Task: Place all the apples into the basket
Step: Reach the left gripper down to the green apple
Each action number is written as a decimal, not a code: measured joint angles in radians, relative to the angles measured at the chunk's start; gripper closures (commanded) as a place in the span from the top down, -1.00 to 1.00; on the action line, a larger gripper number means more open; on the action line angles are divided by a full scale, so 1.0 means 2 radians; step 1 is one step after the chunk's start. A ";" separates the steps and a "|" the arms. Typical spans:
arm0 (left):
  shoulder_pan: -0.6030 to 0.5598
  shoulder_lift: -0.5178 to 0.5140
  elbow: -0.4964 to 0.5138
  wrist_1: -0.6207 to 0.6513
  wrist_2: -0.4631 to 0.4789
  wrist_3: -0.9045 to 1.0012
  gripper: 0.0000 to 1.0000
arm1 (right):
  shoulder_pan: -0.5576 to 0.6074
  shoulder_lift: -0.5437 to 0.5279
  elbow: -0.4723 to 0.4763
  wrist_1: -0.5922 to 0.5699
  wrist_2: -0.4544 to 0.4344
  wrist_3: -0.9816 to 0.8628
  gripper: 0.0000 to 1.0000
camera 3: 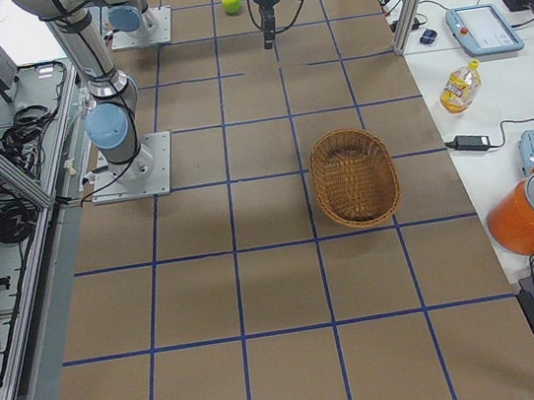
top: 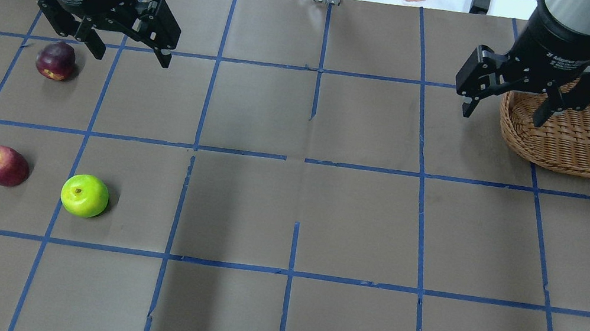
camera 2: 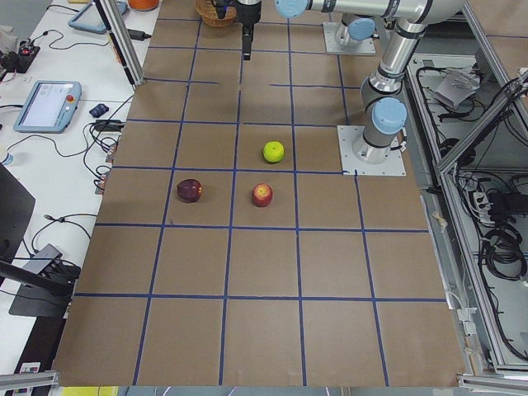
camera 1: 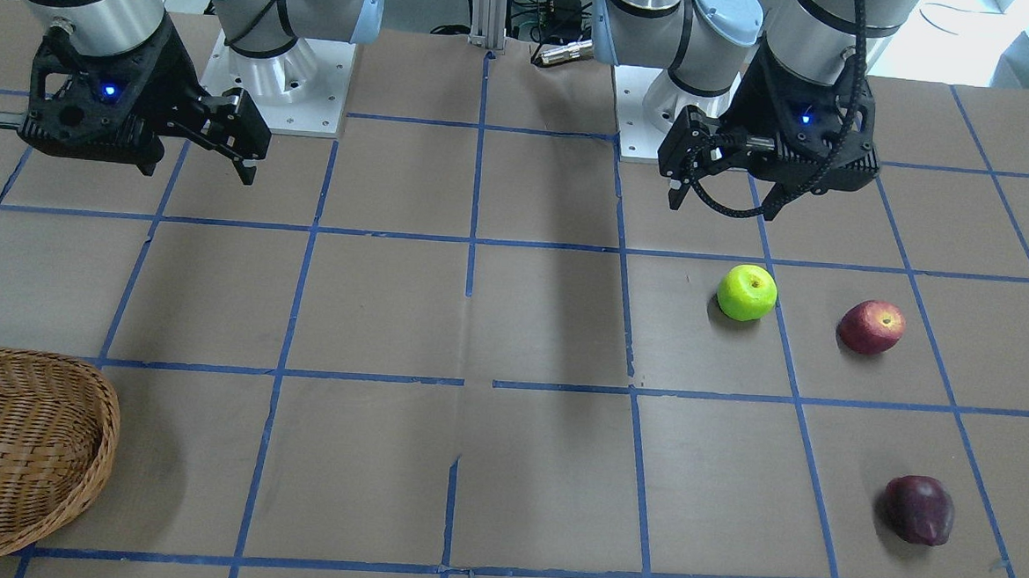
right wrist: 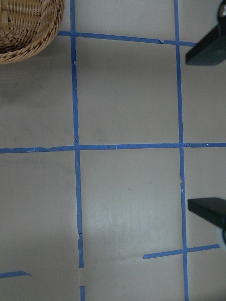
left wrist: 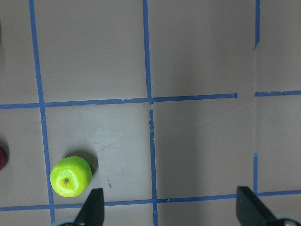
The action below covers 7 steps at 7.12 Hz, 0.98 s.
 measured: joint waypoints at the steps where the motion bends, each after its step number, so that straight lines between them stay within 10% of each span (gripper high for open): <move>1: 0.000 0.000 0.000 0.000 0.000 0.000 1.00 | 0.000 0.000 0.000 0.000 -0.001 0.000 1.00; 7: 0.113 -0.005 -0.063 0.000 0.000 0.100 1.00 | 0.002 -0.005 0.003 0.000 -0.005 0.000 1.00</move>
